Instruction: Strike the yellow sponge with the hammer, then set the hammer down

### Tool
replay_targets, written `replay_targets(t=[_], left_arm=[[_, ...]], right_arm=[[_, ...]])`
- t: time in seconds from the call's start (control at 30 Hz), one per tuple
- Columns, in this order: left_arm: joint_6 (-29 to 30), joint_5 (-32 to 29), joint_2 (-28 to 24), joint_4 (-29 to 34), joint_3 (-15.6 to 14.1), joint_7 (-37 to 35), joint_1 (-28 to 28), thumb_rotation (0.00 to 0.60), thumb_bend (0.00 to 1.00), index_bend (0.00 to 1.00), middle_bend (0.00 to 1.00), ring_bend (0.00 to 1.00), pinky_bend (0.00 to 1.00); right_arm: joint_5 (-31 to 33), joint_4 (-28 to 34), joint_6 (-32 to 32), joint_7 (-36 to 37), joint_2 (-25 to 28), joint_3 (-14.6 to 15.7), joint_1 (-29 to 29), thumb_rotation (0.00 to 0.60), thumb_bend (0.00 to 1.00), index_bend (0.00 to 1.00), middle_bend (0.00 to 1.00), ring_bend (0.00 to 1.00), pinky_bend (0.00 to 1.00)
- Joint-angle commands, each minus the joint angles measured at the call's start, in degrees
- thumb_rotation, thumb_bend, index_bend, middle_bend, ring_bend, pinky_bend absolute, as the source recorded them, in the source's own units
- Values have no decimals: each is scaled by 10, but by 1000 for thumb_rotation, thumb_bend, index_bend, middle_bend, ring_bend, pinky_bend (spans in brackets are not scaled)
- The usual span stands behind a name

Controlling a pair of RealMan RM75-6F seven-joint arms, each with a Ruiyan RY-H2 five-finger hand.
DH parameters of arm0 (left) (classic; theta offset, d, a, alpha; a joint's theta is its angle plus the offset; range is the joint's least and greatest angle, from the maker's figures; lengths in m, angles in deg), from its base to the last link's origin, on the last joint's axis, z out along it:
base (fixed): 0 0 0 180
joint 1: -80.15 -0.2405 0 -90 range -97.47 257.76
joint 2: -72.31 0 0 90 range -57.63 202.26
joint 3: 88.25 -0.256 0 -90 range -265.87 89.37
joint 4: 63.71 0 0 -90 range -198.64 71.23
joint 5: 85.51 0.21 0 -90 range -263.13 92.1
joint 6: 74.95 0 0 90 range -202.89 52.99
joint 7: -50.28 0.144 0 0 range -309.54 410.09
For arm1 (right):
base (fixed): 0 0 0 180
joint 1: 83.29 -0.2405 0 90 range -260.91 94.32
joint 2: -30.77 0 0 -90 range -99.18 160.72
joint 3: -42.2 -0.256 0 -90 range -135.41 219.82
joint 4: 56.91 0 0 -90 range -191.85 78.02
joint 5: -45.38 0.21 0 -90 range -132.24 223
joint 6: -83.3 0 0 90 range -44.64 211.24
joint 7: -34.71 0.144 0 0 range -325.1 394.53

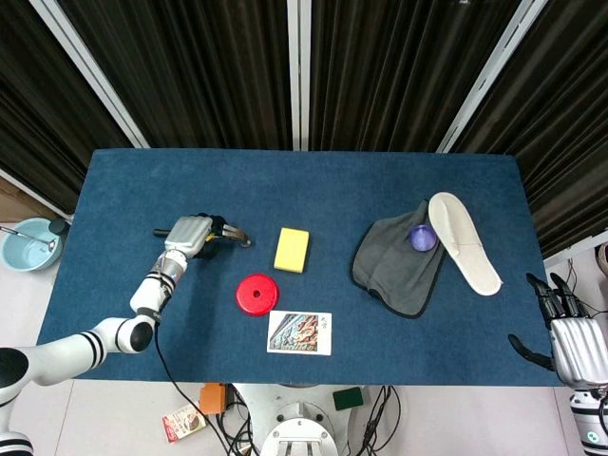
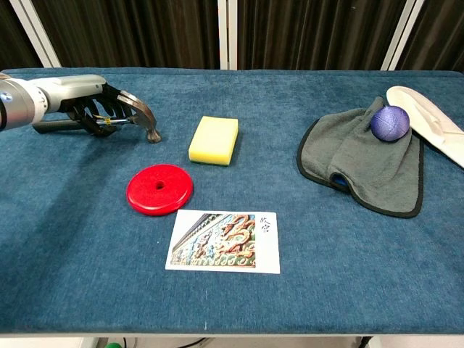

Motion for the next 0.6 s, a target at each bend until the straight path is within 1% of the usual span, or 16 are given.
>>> replay_targets(t=[0.03, 0.4, 0.6], left_arm=[[1, 6, 5, -5, 0, -1, 2, 600, 418, 335, 326, 241, 308], [-5, 12, 11, -25, 2, -6, 4, 600, 450, 370, 368, 273, 339], [-7, 22, 17, -31, 0, -13, 3, 600, 451, 396, 385, 285, 346]], right_arm=[[0, 1, 0, -1, 1, -1, -1, 600, 191, 33, 140, 24, 223], [3, 9, -8, -9, 1, 0, -3, 600, 191, 33, 140, 23, 223], [3, 12, -9, -12, 0, 0, -4, 600, 191, 33, 140, 23, 223]])
